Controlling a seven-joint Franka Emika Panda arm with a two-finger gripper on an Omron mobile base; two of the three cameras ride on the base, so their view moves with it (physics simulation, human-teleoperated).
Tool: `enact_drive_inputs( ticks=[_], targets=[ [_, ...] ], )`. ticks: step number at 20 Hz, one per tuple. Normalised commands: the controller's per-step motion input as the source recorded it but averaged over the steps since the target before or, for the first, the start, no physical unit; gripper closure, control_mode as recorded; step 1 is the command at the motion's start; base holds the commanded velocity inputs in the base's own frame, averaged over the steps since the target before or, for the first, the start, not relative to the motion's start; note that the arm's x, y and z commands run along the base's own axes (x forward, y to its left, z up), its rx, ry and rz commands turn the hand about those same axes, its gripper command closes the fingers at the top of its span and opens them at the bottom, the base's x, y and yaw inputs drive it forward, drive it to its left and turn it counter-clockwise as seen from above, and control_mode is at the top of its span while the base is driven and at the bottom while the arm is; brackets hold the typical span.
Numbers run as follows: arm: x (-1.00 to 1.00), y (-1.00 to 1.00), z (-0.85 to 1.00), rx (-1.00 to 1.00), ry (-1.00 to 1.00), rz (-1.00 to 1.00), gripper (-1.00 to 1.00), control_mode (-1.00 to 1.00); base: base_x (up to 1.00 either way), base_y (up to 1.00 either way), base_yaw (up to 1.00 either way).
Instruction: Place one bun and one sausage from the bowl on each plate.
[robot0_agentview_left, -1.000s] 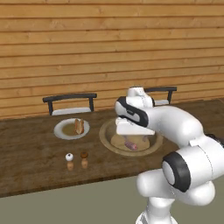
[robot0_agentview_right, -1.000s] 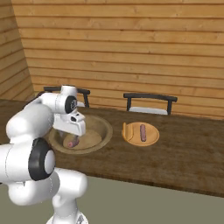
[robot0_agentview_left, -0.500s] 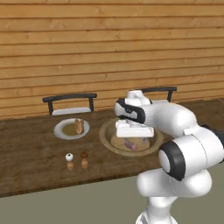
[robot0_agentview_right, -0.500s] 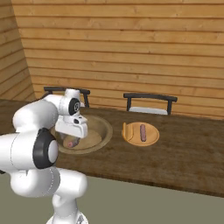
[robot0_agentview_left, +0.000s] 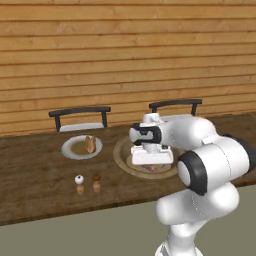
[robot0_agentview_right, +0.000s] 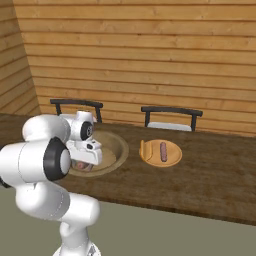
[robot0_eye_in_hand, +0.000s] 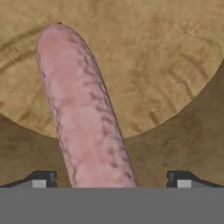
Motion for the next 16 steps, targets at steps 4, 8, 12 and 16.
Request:
enact_drive_inputs(
  ticks=[4, 8, 12, 16],
  targets=[
    [0.00, 0.00, -0.10, 0.00, 0.00, 0.00, 1.00, -1.00, 0.00, 0.00, 0.00],
    [0.00, 0.00, 0.14, 0.00, -0.04, 0.00, 1.00, -1.00, 0.00, 0.00, 0.00],
    [-0.10, 0.00, 0.50, 0.00, -0.04, 0.00, 1.00, -1.00, 0.00, 0.00, 0.00],
    [-0.10, 0.05, 0.71, 0.00, -0.05, 0.00, 1.00, -1.00, 0.00, 0.00, 0.00]
  ],
)
